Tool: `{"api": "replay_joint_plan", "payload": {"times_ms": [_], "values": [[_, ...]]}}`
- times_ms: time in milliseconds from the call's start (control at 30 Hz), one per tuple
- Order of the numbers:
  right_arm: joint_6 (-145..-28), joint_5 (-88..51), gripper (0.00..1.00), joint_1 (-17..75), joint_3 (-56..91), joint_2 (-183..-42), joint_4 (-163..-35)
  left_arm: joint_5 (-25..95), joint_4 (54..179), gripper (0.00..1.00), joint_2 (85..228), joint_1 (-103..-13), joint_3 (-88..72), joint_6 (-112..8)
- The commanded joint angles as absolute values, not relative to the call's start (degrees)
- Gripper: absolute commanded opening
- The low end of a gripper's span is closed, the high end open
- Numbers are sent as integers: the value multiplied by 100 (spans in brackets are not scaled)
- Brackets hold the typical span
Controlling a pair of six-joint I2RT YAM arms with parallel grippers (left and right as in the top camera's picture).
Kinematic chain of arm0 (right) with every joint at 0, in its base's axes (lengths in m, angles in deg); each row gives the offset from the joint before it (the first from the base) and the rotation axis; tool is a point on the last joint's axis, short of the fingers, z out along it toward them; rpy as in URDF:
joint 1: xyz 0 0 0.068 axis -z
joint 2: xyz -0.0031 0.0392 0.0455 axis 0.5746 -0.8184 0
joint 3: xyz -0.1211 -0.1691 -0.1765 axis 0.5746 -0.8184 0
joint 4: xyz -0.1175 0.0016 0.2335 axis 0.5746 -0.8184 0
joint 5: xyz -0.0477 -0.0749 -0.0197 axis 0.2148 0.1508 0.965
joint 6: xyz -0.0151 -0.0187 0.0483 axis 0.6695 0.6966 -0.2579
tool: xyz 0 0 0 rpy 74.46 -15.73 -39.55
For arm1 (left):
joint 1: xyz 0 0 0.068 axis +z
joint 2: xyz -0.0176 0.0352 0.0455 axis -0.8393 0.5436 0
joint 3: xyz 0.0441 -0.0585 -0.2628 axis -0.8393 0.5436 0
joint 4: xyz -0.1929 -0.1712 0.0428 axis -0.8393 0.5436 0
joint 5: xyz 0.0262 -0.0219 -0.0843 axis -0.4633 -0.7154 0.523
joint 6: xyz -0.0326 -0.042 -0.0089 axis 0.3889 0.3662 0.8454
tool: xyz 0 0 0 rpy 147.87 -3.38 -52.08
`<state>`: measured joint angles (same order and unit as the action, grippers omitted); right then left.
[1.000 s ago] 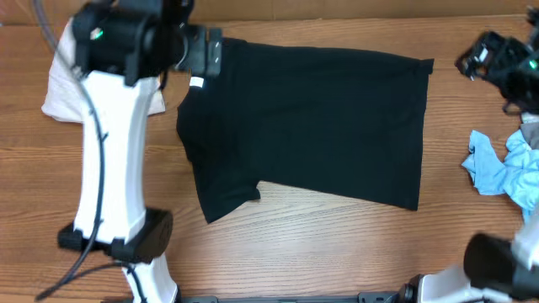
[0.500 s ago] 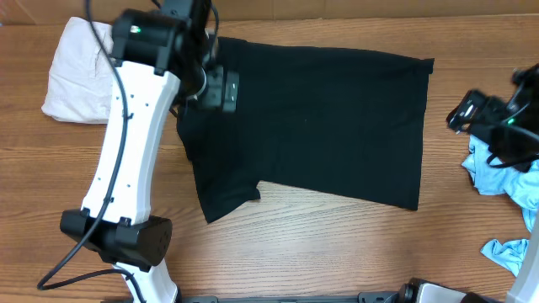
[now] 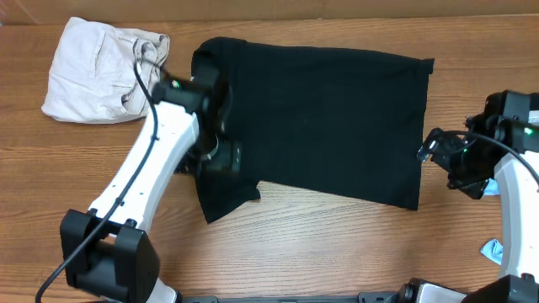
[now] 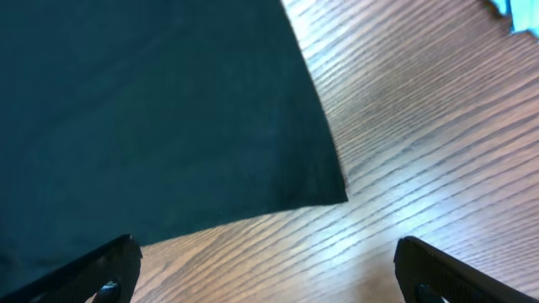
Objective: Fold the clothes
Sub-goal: 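Grasp the t-shirt's bottom corners with left and right grippers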
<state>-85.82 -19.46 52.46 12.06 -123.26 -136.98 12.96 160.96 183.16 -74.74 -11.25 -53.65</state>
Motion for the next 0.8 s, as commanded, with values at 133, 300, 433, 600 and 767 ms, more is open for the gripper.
{"api": "replay_joint_plan", "payload": {"times_ms": [133,300,433,600,767], "values": [[-8783,-1972,100,5368,889,-12275,-13298,1788,14623,81,17890,-7509,1063,-4093],[-8786,-1975,100,5368,725,-12278,-13088,1782,13705,76,17890,-7509,1997,-3846],[-8890,-1972,100,5368,620,-12293,-12979,1639,13374,76,17890,-7509,2222,-3765],[-9168,-1970,100,5368,281,-12308,-12636,1030,13156,75,17892,-7509,2399,-3227],[-9365,-1970,98,5368,-82,-12308,-12168,794,12839,57,17892,-7509,2421,-3057]]}}
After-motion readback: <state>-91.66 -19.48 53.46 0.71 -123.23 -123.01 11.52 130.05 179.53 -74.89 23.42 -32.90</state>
